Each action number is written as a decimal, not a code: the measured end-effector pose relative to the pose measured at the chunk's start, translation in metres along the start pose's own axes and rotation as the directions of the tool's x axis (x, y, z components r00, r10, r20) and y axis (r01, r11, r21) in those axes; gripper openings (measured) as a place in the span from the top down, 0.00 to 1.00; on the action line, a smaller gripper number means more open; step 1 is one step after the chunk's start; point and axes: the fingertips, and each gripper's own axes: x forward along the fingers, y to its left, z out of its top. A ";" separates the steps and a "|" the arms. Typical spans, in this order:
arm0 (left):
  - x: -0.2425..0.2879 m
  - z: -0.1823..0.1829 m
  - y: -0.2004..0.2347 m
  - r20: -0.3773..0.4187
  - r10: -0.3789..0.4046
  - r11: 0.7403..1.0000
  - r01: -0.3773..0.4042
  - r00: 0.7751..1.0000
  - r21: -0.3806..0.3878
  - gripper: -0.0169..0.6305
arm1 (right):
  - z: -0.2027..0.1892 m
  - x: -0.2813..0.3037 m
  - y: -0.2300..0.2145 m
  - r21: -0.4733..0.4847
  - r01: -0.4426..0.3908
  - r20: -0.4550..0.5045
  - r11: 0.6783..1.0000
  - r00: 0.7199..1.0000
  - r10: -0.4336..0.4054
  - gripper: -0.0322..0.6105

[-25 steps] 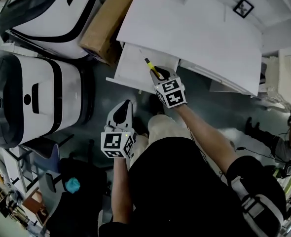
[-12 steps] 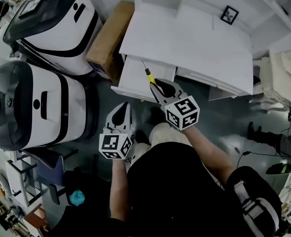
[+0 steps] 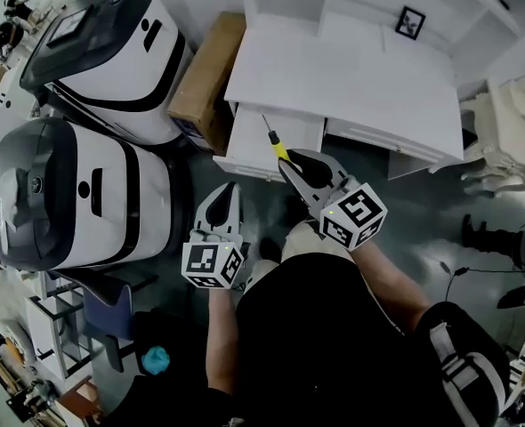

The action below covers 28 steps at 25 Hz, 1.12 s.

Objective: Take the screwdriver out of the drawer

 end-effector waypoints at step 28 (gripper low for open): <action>-0.030 -0.008 -0.022 -0.005 -0.033 0.999 0.033 0.999 0.033 0.94 | -0.017 -0.032 0.035 -0.022 -0.021 0.010 1.000 1.000 0.021 0.83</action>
